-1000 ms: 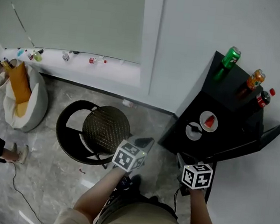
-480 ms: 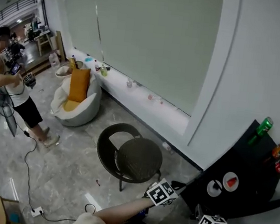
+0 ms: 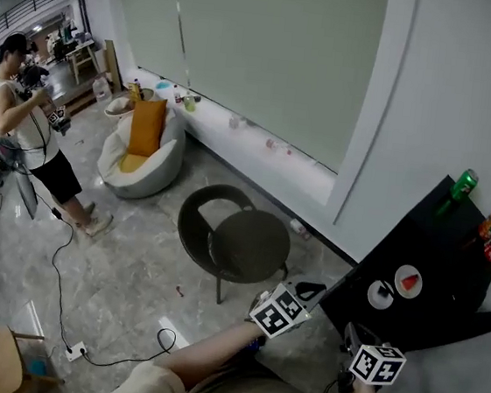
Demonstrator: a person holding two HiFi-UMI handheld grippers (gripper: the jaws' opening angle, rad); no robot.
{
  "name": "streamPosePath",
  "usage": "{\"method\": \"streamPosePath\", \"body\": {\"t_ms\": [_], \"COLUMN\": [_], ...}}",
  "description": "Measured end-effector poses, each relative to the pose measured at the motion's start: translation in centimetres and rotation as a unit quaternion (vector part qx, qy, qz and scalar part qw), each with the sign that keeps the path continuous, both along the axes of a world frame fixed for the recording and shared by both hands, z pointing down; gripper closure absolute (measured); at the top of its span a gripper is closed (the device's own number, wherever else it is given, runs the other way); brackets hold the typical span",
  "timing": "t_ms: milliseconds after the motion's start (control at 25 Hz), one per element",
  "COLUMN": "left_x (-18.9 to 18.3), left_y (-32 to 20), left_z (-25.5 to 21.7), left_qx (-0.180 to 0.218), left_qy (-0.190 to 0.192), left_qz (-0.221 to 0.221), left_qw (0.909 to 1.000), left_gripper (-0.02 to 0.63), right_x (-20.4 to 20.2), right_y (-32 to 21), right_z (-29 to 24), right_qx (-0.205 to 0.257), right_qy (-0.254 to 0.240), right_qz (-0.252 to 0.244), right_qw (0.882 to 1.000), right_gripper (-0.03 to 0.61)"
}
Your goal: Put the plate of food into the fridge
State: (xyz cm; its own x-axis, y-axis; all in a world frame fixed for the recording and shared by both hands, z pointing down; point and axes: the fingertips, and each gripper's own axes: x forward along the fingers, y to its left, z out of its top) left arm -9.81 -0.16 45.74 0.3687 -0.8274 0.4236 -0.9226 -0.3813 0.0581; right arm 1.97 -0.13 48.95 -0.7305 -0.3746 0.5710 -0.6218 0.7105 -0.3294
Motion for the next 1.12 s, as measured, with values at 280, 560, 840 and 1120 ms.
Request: {"method": "streamPosePath", "body": {"t_ms": [280,560,840,1120], "left_x": [0.6,3.2,4.1,5.6], "left_y": [3.1,5.1,5.5,4.2], "left_z": [-2.0,-1.6,-1.6,-2.8], "left_qx": [0.020,0.007,0.010,0.035], "left_qy": [-0.008,-0.012,-0.034,-0.026], "left_qz": [-0.013,-0.014,-0.003,0.027], "left_qw": [0.9997,0.9998,0.9994,0.9987], "left_gripper": [0.604,0.604,0.604,0.604], "right_x": [0.6,3.8,4.4,4.7], "right_y": [2.9,5.3,6.1,5.3], "right_z": [-1.7,-0.9,0.0,-0.4], "right_qx": [0.013,-0.009,-0.023,-0.022], "right_qy": [-0.009,-0.021,-0.026,-0.021], "right_qz": [-0.021,-0.022,-0.023,-0.013], "right_qw": [1.000,0.999,0.999,0.999], "right_gripper": [0.554,0.554,0.554,0.554]}}
